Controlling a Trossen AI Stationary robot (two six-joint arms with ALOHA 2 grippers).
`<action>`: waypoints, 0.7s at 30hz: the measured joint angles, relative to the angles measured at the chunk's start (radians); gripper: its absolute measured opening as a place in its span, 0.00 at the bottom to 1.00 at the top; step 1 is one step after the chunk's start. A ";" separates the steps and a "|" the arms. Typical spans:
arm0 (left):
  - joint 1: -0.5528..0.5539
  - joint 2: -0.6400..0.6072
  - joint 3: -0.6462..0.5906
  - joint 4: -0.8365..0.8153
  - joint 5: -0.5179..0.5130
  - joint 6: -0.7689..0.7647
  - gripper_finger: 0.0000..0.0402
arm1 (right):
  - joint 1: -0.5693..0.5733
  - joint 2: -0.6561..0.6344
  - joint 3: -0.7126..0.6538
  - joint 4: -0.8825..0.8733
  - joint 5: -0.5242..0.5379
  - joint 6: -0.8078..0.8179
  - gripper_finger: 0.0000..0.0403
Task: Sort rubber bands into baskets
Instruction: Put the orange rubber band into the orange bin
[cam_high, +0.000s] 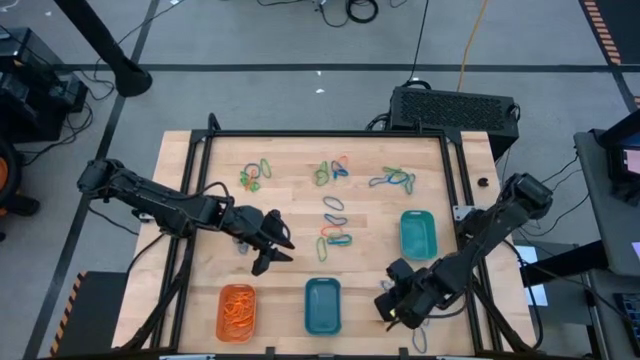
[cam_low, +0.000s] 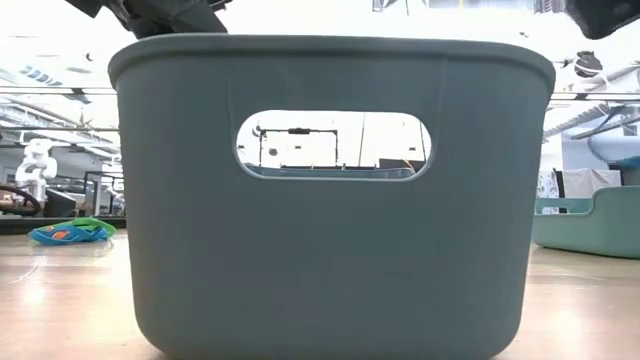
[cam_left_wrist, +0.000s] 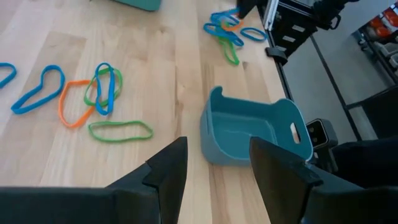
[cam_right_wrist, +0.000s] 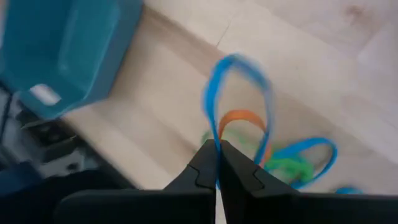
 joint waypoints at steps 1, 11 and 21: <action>0.003 0.000 0.000 0.001 0.001 0.000 0.45 | 0.006 -0.014 0.000 0.008 0.003 -0.001 0.00; 0.020 0.000 0.000 0.004 0.004 -0.001 0.45 | 0.061 -0.093 0.000 0.002 0.047 -0.002 0.00; 0.029 0.000 0.000 0.018 0.004 -0.002 0.45 | 0.040 -0.053 0.000 -0.061 0.040 0.049 0.03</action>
